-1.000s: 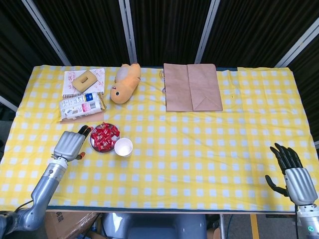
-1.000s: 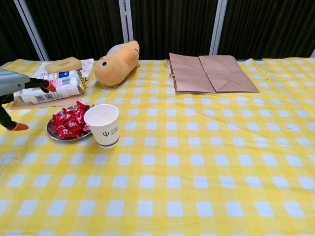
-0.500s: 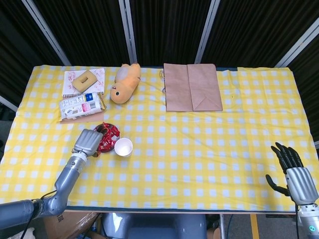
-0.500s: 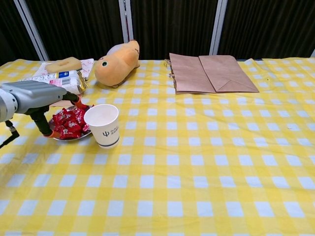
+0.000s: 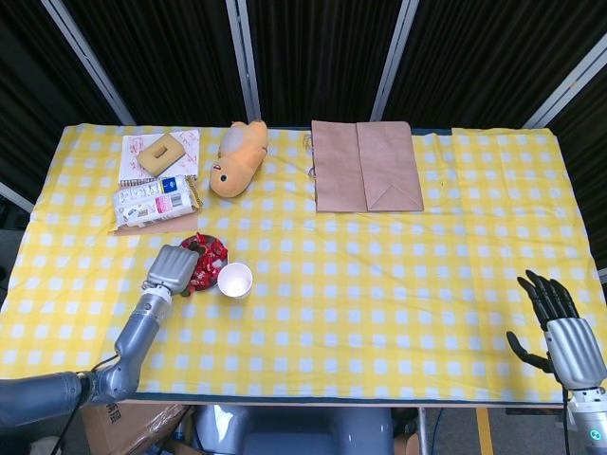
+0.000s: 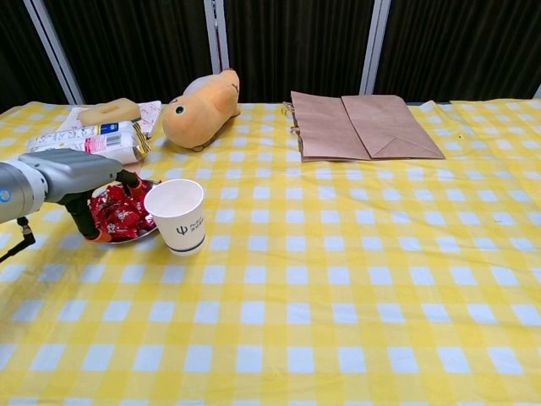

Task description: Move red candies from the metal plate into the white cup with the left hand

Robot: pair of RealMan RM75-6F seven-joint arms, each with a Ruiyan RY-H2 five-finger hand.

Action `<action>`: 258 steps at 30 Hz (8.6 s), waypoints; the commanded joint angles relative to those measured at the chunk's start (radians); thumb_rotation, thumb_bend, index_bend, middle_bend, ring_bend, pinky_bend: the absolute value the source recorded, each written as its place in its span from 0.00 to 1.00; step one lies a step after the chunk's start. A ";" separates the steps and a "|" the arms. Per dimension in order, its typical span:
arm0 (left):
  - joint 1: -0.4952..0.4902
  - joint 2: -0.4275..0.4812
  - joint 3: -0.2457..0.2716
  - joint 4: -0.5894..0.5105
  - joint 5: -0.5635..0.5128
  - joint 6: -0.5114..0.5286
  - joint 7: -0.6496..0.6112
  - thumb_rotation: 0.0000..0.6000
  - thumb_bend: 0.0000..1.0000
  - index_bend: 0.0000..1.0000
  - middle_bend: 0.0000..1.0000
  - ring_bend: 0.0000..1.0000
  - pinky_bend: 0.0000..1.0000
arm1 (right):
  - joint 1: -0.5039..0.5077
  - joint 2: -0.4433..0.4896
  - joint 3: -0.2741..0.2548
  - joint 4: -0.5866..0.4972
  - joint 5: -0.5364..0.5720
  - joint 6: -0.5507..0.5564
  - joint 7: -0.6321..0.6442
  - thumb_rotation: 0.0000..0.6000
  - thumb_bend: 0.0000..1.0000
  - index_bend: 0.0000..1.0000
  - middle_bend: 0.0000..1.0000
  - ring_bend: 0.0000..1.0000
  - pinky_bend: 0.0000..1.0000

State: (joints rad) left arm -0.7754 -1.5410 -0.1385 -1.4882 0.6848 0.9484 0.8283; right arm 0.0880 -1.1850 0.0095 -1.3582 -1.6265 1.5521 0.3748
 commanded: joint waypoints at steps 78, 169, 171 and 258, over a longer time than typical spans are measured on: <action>-0.006 0.106 0.026 -0.077 0.112 0.124 -0.095 1.00 0.42 0.60 0.61 0.98 0.93 | -0.006 -0.011 0.003 0.006 -0.013 0.031 -0.003 1.00 0.42 0.00 0.00 0.00 0.00; -0.117 0.088 0.021 -0.282 0.157 0.191 -0.062 1.00 0.30 0.36 0.31 0.98 0.93 | -0.008 -0.014 0.012 0.013 -0.017 0.055 0.018 1.00 0.42 0.00 0.00 0.00 0.00; -0.116 0.092 0.022 -0.281 0.157 0.190 -0.062 1.00 0.30 0.37 0.31 0.98 0.93 | -0.008 -0.014 0.012 0.013 -0.017 0.055 0.019 1.00 0.42 0.00 0.00 0.00 0.00; -0.167 -0.031 0.104 0.101 -0.101 0.022 0.010 1.00 0.37 0.63 0.63 0.97 0.93 | -0.006 -0.012 0.019 0.009 -0.008 0.054 0.045 1.00 0.42 0.00 0.00 0.00 0.00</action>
State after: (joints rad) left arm -0.9430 -1.5714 -0.0340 -1.3881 0.5824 0.9690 0.8393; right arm 0.0819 -1.1967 0.0288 -1.3497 -1.6346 1.6060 0.4199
